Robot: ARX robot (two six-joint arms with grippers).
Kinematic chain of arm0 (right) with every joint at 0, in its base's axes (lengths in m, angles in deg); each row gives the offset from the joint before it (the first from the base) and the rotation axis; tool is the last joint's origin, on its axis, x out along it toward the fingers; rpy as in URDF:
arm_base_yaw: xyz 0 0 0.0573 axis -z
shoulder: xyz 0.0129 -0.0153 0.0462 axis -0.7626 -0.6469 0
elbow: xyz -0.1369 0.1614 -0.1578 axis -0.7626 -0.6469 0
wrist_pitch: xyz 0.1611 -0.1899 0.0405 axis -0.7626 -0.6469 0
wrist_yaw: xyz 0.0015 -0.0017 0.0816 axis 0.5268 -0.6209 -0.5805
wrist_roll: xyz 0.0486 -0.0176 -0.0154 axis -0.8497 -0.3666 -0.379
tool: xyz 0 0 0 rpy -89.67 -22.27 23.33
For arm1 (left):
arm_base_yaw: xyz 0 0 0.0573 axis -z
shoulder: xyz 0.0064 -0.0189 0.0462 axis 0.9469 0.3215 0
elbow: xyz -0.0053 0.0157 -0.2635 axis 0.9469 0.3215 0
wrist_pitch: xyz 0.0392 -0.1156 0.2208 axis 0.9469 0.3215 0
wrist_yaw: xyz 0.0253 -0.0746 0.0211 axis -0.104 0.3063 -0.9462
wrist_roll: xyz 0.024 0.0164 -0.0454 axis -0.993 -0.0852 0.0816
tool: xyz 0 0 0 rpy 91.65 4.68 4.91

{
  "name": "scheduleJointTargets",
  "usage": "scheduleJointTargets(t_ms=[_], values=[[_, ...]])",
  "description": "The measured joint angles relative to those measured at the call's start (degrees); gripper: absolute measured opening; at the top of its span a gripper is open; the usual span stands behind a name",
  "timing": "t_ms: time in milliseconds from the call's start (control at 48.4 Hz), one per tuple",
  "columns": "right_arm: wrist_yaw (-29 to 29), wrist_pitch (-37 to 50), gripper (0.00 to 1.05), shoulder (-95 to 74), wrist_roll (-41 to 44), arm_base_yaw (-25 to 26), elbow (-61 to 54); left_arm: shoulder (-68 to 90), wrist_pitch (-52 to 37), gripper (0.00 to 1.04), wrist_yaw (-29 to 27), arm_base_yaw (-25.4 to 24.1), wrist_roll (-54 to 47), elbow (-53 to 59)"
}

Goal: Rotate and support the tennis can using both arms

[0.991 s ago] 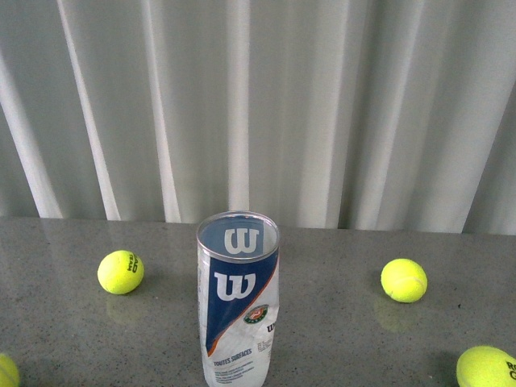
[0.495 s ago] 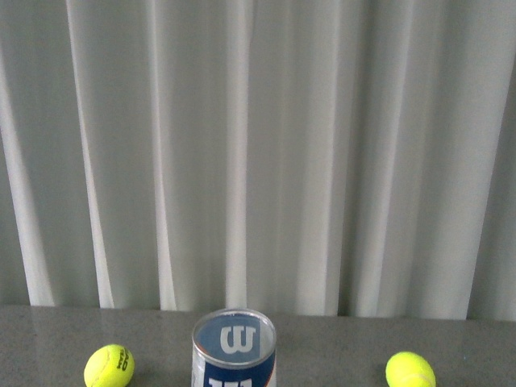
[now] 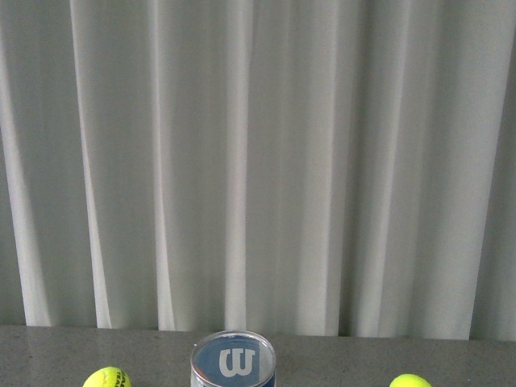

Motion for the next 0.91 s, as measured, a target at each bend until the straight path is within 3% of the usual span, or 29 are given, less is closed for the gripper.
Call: scheduleJointTargets(t_ms=[805, 867, 908], values=[[0.0, 0.0, 0.98, 0.0, 0.0, 0.0, 0.0, -16.04, 15.93, 0.04, 0.0, 0.0, 0.0, 0.0], [0.0, 0.0, 0.98, 0.0, 0.0, -0.02, 0.0, -22.62, 24.52, 0.04, 0.04, 0.0, -0.04, 0.0], [0.02, 0.0, 0.98, 0.0, 0.0, 0.0, 0.0, -24.9, 25.64, 0.04, 0.07, 0.0, -0.04, 0.0]])
